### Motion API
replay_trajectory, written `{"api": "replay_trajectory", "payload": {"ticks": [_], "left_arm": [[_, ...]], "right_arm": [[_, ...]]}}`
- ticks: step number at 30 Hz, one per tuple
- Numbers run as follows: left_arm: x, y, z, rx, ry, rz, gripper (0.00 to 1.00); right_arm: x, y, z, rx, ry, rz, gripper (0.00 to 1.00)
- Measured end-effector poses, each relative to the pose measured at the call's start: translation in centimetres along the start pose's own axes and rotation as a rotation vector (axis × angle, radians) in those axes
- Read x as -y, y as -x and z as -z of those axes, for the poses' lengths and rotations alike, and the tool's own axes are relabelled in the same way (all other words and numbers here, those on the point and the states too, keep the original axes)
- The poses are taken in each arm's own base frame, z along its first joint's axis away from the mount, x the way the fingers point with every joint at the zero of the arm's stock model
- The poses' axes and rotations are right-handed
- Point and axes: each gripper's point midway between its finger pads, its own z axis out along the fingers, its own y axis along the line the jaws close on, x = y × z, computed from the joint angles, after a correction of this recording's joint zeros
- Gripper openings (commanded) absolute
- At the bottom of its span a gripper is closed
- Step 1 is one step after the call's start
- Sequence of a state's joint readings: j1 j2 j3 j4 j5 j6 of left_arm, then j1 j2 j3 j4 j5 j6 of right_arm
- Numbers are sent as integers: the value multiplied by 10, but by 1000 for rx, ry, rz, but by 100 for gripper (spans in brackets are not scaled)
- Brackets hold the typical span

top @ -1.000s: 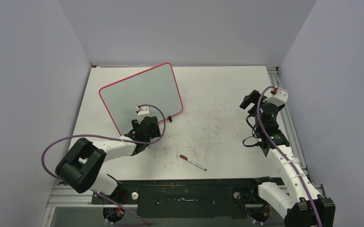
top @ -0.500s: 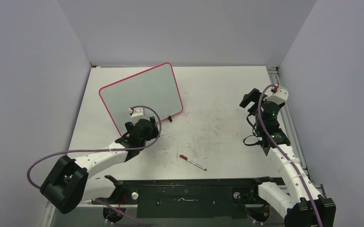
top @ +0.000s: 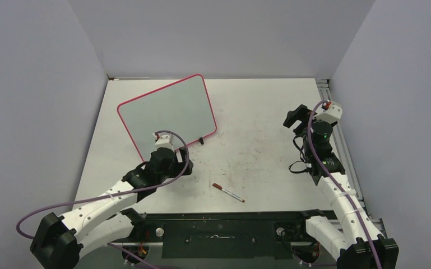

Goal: Write a sentence on the whiteboard
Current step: Open the whiteboard marker at the center of the board.

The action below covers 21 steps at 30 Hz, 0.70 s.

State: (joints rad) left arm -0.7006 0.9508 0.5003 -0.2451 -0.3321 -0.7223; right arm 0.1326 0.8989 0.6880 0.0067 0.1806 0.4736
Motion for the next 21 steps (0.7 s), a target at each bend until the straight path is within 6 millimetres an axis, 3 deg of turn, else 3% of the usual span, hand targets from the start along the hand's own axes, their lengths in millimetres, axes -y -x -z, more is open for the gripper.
{"api": "replay_trajectory", "payload": {"ticks": [6, 11, 14, 17, 21], "left_arm": [[43, -13, 22, -138, -226, -176, 82], [95, -7, 40, -220, -437, -454, 82], [123, -17, 47, -242, -566, -631, 82], [135, -44, 44, -289, -662, -798, 82], [129, -73, 28, -367, -690, -934, 82]], "right_arm": [[-4, -2, 1, -13, 24, 1, 90], [-6, -5, 4, -30, 39, 4, 90], [-8, 0, 8, -19, 54, 4, 90], [-10, 6, 12, -9, 61, 7, 90], [-12, 15, 17, 2, 65, 17, 90]]}}
